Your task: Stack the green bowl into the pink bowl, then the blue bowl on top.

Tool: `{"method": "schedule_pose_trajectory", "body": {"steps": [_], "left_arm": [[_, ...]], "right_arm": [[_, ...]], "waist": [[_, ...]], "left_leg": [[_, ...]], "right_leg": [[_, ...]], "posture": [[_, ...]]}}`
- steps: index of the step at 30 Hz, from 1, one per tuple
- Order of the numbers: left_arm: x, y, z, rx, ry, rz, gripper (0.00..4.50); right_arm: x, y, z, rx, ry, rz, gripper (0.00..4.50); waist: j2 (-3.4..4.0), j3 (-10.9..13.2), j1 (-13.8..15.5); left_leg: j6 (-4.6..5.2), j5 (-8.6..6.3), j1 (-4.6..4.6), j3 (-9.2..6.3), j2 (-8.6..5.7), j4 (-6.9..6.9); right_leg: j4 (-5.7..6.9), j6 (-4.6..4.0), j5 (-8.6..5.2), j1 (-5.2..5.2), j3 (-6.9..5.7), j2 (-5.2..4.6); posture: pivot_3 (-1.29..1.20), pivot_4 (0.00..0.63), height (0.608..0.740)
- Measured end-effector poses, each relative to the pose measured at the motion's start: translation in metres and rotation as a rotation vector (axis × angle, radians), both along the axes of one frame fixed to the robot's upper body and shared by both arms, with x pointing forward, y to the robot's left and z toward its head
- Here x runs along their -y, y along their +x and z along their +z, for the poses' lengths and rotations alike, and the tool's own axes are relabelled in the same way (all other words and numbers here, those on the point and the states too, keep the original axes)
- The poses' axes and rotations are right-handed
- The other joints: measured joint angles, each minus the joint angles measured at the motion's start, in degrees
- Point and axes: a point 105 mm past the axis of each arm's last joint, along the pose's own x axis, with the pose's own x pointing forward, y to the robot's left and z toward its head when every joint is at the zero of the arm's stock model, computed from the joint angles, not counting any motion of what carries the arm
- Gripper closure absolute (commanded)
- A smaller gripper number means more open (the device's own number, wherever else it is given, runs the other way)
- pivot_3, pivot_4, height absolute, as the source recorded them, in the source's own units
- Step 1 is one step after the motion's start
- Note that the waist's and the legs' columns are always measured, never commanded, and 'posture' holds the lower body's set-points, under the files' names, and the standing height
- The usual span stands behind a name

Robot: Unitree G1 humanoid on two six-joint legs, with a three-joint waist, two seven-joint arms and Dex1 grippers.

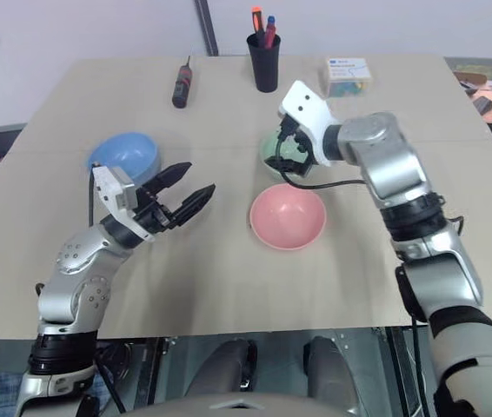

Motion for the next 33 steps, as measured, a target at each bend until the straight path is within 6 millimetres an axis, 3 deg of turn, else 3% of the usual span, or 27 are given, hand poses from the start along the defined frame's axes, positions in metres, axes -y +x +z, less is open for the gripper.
{"method": "schedule_pose_trajectory", "body": {"steps": [6,11,17,24,30,33], "left_arm": [[-0.006,-0.003,-0.008,-0.022,0.005,0.028,0.68],[-0.012,-0.006,-0.012,-0.036,0.014,0.051,0.68],[-0.016,-0.007,-0.012,-0.035,0.019,0.066,0.68],[-0.017,-0.008,-0.015,-0.043,0.028,0.073,0.68],[-0.017,-0.008,-0.015,-0.040,0.034,0.074,0.68],[-0.017,-0.008,-0.015,-0.037,0.036,0.074,0.68]], "right_arm": [[-0.008,0.015,-0.032,-0.022,-0.063,-0.009,0.09],[-0.022,0.014,-0.041,-0.024,-0.070,0.030,0.09],[-0.025,0.018,-0.054,-0.026,-0.104,0.030,0.09],[-0.024,0.022,-0.063,-0.032,-0.120,0.014,2.11],[-0.028,0.024,-0.059,-0.007,-0.121,0.021,4.41],[-0.028,0.024,-0.059,0.000,-0.123,0.022,4.47]], "waist": [[0.02,0.0,-0.1],[0.02,0.0,-0.2],[0.03,0.0,-0.1],[0.03,0.0,-0.2],[0.03,0.0,-1.3],[0.04,0.0,-1.4]], "left_leg": [[-0.01,0.01,-0.02,0.01,0.01,-0.02],[-0.02,0.01,-0.01,0.00,0.01,0.00],[-0.02,0.01,-0.01,0.00,0.00,0.02],[-0.04,0.02,-0.01,0.00,0.00,0.02],[-0.04,0.03,-0.01,0.00,0.00,0.03],[-0.05,0.03,0.00,0.00,0.00,0.03]], "right_leg": [[0.03,0.00,0.00,-0.06,0.01,0.02],[0.06,0.00,0.00,-0.07,0.00,0.03],[0.08,0.00,0.00,-0.06,0.00,0.03],[0.11,0.00,0.00,-0.07,0.01,0.04],[0.15,0.00,0.00,-0.07,0.01,0.04],[0.17,0.00,0.00,-0.08,0.02,0.04]], "posture": [[0.00,0.150,0.740],[0.00,0.150,0.740],[0.00,0.150,0.740],[0.00,0.150,0.740],[0.00,0.150,0.740],[0.00,0.150,0.740]]}}
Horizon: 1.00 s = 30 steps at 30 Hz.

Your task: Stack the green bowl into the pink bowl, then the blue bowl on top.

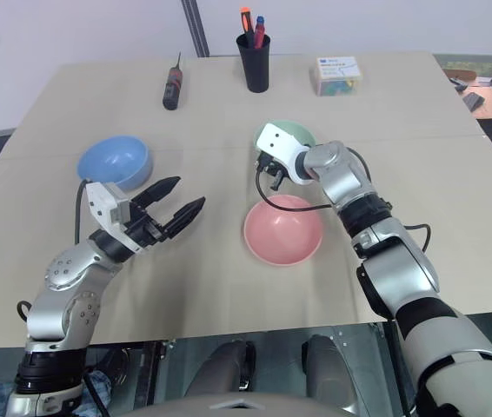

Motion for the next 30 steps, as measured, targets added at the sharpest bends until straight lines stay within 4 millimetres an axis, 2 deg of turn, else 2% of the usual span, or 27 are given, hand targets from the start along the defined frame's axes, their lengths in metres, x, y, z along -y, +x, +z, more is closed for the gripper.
{"method": "schedule_pose_trajectory", "body": {"steps": [6,8,10,13,19,22,25,30], "left_arm": [[0.001,0.000,0.002,0.008,0.002,-0.009,0.68],[0.004,0.000,0.004,0.015,0.005,-0.029,0.68],[0.006,0.000,0.004,0.017,0.007,-0.038,0.68],[0.011,0.000,0.005,0.021,0.011,-0.067,0.68],[0.018,-0.001,0.008,0.041,0.043,-0.147,0.68],[0.020,0.001,0.008,0.043,0.048,-0.168,0.68],[0.022,0.005,0.010,0.045,0.052,-0.195,0.68],[0.026,0.006,0.008,0.029,0.054,-0.235,0.68]], "right_arm": [[0.005,0.001,0.008,0.034,-0.009,0.000,4.47],[0.006,-0.003,0.029,0.105,-0.010,0.035,4.47],[0.006,-0.006,0.038,0.138,-0.005,0.054,4.47],[0.009,-0.021,0.056,0.198,0.000,0.125,4.47],[0.031,-0.062,0.066,0.199,-0.049,0.254,4.47],[0.035,-0.079,0.070,0.168,-0.034,0.311,4.47],[0.042,-0.115,0.074,0.067,-0.023,0.433,4.47],[0.054,-0.160,0.073,-0.069,-0.034,0.564,4.47]], "waist": [[0.00,0.0,0.0],[0.00,0.0,0.1],[0.00,0.0,0.1],[0.00,0.0,0.2],[0.00,0.0,0.5],[0.00,0.0,0.5],[0.00,0.0,1.0],[-0.01,0.0,1.7]], "left_leg": [[0.00,0.00,0.00,0.00,0.00,0.01],[0.00,0.00,-0.03,0.00,0.00,0.01],[0.00,0.00,-0.03,0.00,0.00,0.00],[0.00,0.00,-0.07,-0.02,0.00,0.01],[0.00,0.00,-0.07,-0.02,0.01,0.04],[0.01,0.00,-0.06,-0.02,0.01,0.05],[0.02,-0.01,-0.08,-0.03,0.01,0.07],[0.03,-0.01,-0.06,-0.05,0.02,0.08]], "right_leg": [[0.01,0.00,0.00,-0.01,0.01,-0.01],[0.02,0.00,0.00,-0.05,0.00,-0.02],[0.02,0.00,0.00,-0.04,0.00,-0.02],[0.02,0.00,0.00,-0.05,-0.01,-0.03],[0.05,0.00,0.00,-0.04,-0.01,-0.05],[0.07,0.00,0.00,-0.04,0.01,-0.04],[0.07,0.00,0.00,-0.03,-0.01,-0.04],[0.05,0.00,0.00,0.01,-0.03,-0.05]], "posture": [[0.00,0.150,0.740],[0.00,0.150,0.740],[0.00,0.150,0.740],[0.00,0.150,0.740],[0.00,0.150,0.740],[0.00,0.150,0.740],[0.00,0.150,0.740],[0.00,0.150,0.740]]}}
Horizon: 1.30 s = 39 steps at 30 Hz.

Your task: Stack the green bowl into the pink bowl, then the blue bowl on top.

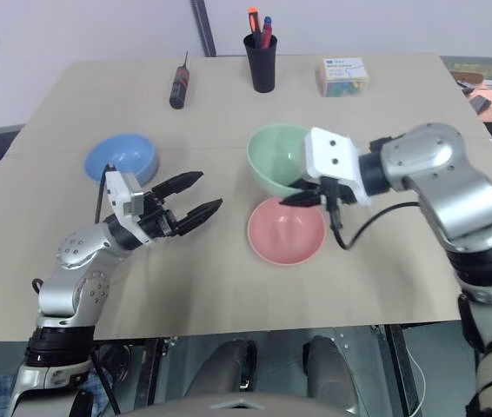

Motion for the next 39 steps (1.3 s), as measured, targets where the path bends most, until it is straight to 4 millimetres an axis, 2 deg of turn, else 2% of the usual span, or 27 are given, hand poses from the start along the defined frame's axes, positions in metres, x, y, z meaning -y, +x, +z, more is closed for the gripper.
{"method": "schedule_pose_trajectory", "body": {"steps": [4,6,8,10,12,15,18,21,25,28,31,39], "left_arm": [[0.003,0.001,-0.003,-0.014,0.003,-0.026,0.68],[0.005,0.001,-0.003,-0.014,0.007,-0.040,0.68],[0.009,0.001,-0.003,-0.013,0.014,-0.058,0.68],[0.011,0.002,-0.003,-0.012,0.017,-0.067,0.68],[0.012,0.003,-0.002,-0.009,0.018,-0.068,0.68],[0.012,0.003,-0.003,-0.012,0.021,-0.076,0.68],[0.012,0.004,-0.004,-0.017,0.021,-0.074,0.68],[0.011,0.009,-0.001,0.000,0.034,-0.043,0.68],[0.004,0.027,0.004,0.031,0.099,0.079,0.68],[-0.012,0.042,0.003,0.029,0.206,0.218,0.68],[-0.020,0.050,0.005,0.052,0.269,0.308,0.68],[-0.043,0.062,0.017,0.057,0.404,0.442,0.68]], "right_arm": [[-0.001,-0.019,-0.007,-0.056,-0.020,0.051,4.47],[-0.002,-0.021,-0.007,-0.057,-0.017,0.049,4.47],[-0.004,-0.021,-0.007,-0.055,-0.014,0.041,3.74],[-0.005,-0.021,-0.007,-0.057,-0.010,0.032,3.24],[-0.005,-0.021,-0.007,-0.070,-0.001,0.023,2.22],[-0.006,-0.019,-0.006,-0.072,0.015,-0.004,1.10],[-0.005,-0.020,-0.004,-0.102,0.036,-0.024,1.10],[0.000,-0.017,0.010,-0.102,0.110,-0.085,1.10],[0.010,-0.008,0.029,-0.068,0.224,-0.155,1.10],[0.026,-0.004,0.035,-0.116,0.273,-0.201,1.10],[0.031,-0.005,0.041,-0.131,0.307,-0.200,1.10],[0.051,-0.001,0.056,-0.130,0.386,-0.218,1.10]], "waist": [[-0.01,0.0,0.1],[-0.01,0.0,0.1],[-0.01,0.0,0.2],[-0.02,0.0,0.2],[-0.02,0.0,0.2],[-0.02,0.0,0.2],[-0.02,0.0,0.2],[-0.03,0.0,0.4],[-0.04,0.0,0.4],[-0.05,0.0,0.3],[-0.05,0.0,0.3],[-0.05,0.0,0.3]], "left_leg": [[0.00,0.00,0.00,0.01,0.00,0.07],[0.00,0.00,0.00,0.00,0.00,0.08],[0.00,0.00,0.00,0.00,0.00,0.08],[0.00,0.00,0.00,0.00,0.00,0.08],[0.00,0.00,0.00,0.00,0.00,0.09],[0.00,0.00,0.00,0.00,0.00,0.09],[0.00,0.00,0.00,0.00,0.00,0.09],[0.00,0.00,0.00,-0.01,-0.01,0.09],[0.01,0.00,0.01,-0.01,-0.04,0.14],[0.02,0.00,0.01,0.01,-0.04,0.14],[0.02,0.00,0.01,0.01,-0.04,0.14],[0.03,-0.01,0.01,0.03,-0.04,0.18]], "right_leg": [[0.03,0.00,0.00,0.02,0.01,0.00],[0.05,0.00,0.00,0.02,0.00,0.01],[0.05,0.00,0.00,0.02,0.00,0.01],[0.05,0.00,0.00,0.02,0.00,0.01],[0.05,0.00,0.00,0.02,0.00,0.01],[0.05,0.00,0.00,0.02,0.00,0.01],[0.05,0.00,0.00,0.02,-0.01,0.00],[0.05,0.00,0.00,0.05,-0.01,0.01],[0.11,0.00,0.00,0.07,-0.03,0.12],[0.13,0.00,0.00,0.06,0.00,0.21],[0.16,0.00,0.00,0.05,0.00,0.21],[0.21,0.00,0.00,0.04,0.02,0.22]], "posture": [[0.00,0.150,0.740],[0.00,0.150,0.740],[0.00,0.150,0.740],[0.00,0.150,0.740],[0.00,0.150,0.740],[0.00,0.150,0.740],[0.00,0.150,0.740],[0.00,0.150,0.740],[0.00,0.150,0.740],[0.00,0.150,0.740],[0.00,0.150,0.740],[0.00,0.150,0.740]]}}
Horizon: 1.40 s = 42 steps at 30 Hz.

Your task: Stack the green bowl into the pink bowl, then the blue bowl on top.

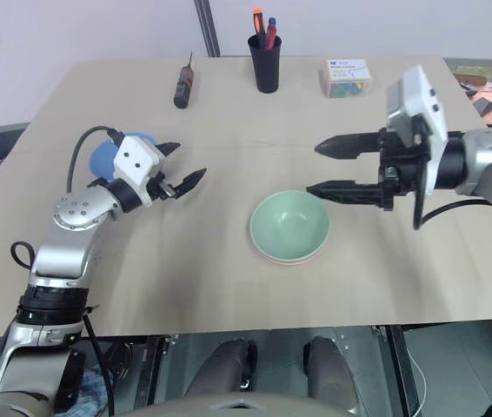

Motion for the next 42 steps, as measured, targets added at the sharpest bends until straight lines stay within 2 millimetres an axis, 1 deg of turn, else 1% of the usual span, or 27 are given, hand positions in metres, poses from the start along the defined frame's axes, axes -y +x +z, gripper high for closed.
{"method": "schedule_pose_trajectory", "body": {"steps": [4,8,12,14,16,19,20,25,28,31,39,42], "left_arm": [[-0.014,0.001,0.000,-0.025,0.057,0.036,0.68],[-0.048,0.006,0.002,-0.047,0.122,0.122,0.68],[-0.063,0.009,0.005,-0.032,0.167,0.149,0.68],[-0.074,0.010,0.005,-0.036,0.203,0.172,0.68],[-0.080,0.013,0.008,-0.032,0.213,0.184,0.68],[-0.083,0.016,0.008,-0.027,0.227,0.183,0.68],[-0.085,0.017,0.005,-0.035,0.228,0.183,0.68],[-0.086,0.019,-0.006,-0.080,0.262,0.160,0.68],[-0.086,0.019,-0.016,-0.120,0.275,0.139,0.68],[-0.086,0.018,-0.020,-0.136,0.278,0.129,0.68],[-0.083,0.023,-0.021,-0.147,0.296,0.124,0.68],[-0.083,0.023,-0.021,-0.156,0.297,0.126,1.42]], "right_arm": [[0.005,0.005,0.004,0.024,0.020,-0.014,1.10],[0.008,0.008,0.005,0.060,0.035,-0.022,1.10],[0.008,0.012,-0.006,0.058,0.040,-0.030,1.10],[0.010,0.015,-0.011,0.053,0.036,-0.044,1.10],[0.013,0.019,-0.018,0.045,0.021,-0.064,1.10],[0.016,0.024,-0.031,0.022,-0.001,-0.090,1.10],[0.018,0.025,-0.036,0.016,-0.006,-0.099,1.10],[0.023,0.033,-0.045,0.003,-0.009,-0.138,1.10],[0.028,0.040,-0.055,-0.003,-0.003,-0.178,1.10],[0.031,0.043,-0.065,-0.005,-0.013,-0.198,1.10],[0.032,0.044,-0.068,0.000,-0.006,-0.204,1.10],[0.032,0.044,-0.069,-0.001,-0.006,-0.204,1.04]], "waist": [[0.00,0.0,-0.1],[-0.01,0.0,-0.1],[-0.02,0.0,0.2],[-0.03,0.0,0.1],[-0.03,0.0,0.1],[-0.03,0.0,0.1],[-0.03,0.0,0.1],[-0.03,0.0,-0.2],[-0.03,0.0,-0.2],[-0.03,0.0,-0.2],[-0.03,0.0,-0.3],[-0.03,0.0,-0.3]], "left_leg": [[0.00,0.00,0.00,0.02,0.02,-0.01],[-0.01,0.00,0.01,0.02,0.03,-0.01],[0.00,0.00,-0.03,0.01,0.00,0.00],[-0.01,0.01,-0.03,0.02,0.00,0.00],[-0.01,0.01,-0.02,0.01,0.00,0.00],[-0.01,0.01,-0.03,0.02,0.00,0.01],[-0.01,0.01,-0.03,0.02,0.00,0.01],[-0.01,0.01,-0.03,0.02,0.00,0.01],[-0.01,0.01,-0.04,0.03,0.00,0.03],[-0.01,0.01,-0.05,0.04,0.00,0.04],[-0.01,0.01,-0.05,0.04,0.00,0.29],[0.00,0.00,-0.06,0.04,0.00,0.37]], "right_leg": [[0.02,0.00,0.00,-0.02,0.02,0.01],[0.04,0.00,0.00,-0.04,0.02,0.02],[0.02,0.00,0.00,-0.04,0.01,-0.04],[0.03,0.00,0.00,-0.05,0.01,-0.04],[0.04,0.00,0.00,-0.05,0.01,-0.03],[0.04,0.00,0.00,-0.05,0.01,-0.03],[0.04,0.00,0.00,-0.06,0.01,-0.03],[0.06,0.00,0.00,-0.06,0.02,0.00],[0.09,0.00,0.00,-0.08,0.02,0.02],[0.11,0.00,0.00,-0.12,0.03,0.02],[0.40,0.00,0.00,-0.14,0.06,0.05],[0.45,0.00,0.00,-0.13,0.06,0.06]], "posture": [[0.00,0.150,0.740],[0.00,0.150,0.740],[0.00,0.150,0.740],[0.00,0.150,0.740],[0.00,0.150,0.740],[0.00,0.150,0.740],[0.00,0.150,0.740],[0.00,0.150,0.740],[0.00,0.150,0.740],[0.00,0.150,0.740],[0.00,0.150,0.740],[0.00,0.150,0.740]]}}
